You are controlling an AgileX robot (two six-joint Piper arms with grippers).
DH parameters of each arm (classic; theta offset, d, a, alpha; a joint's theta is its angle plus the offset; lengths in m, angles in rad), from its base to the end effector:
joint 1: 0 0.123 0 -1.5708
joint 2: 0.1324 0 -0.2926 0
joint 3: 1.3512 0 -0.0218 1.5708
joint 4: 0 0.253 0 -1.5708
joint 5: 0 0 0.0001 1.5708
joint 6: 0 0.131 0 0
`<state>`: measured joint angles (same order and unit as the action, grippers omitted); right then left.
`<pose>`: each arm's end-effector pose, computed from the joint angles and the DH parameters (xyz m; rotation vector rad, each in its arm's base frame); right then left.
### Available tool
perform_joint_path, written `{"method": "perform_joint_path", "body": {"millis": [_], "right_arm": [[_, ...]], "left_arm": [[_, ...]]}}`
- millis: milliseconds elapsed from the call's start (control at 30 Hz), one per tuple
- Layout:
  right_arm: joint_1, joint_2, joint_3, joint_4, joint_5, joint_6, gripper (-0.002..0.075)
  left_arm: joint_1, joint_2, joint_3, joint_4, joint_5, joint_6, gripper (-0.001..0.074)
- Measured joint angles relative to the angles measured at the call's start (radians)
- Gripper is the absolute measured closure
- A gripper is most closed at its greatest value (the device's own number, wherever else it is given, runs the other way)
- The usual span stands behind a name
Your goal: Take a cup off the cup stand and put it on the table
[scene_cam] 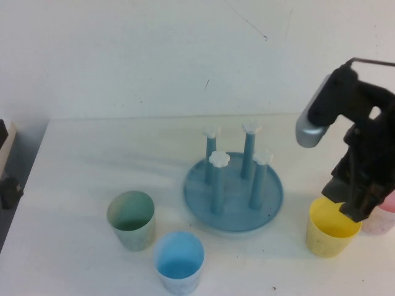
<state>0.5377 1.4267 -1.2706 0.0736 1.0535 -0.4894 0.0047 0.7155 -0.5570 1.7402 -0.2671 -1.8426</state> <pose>0.2596 0.1645 0.3021 -1.2974 2.3600 0.1121 0.1861 -0.0331 0.3313 0.1127 1.6887 -0.2907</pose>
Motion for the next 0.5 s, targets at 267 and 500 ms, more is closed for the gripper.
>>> {"method": "perform_joint_path", "body": {"millis": [267,500], "right_arm": [[0.0,-0.282,0.274,0.089,-0.32,-0.018,0.0471],[0.0,-0.493,0.564,0.26,-0.625,-0.113,0.0471]], "left_arm": [[0.0,-0.15,0.126,0.002,0.046,0.0,0.0698],[0.0,-0.363,0.288,0.002,0.06,-0.004,0.0698]]}}
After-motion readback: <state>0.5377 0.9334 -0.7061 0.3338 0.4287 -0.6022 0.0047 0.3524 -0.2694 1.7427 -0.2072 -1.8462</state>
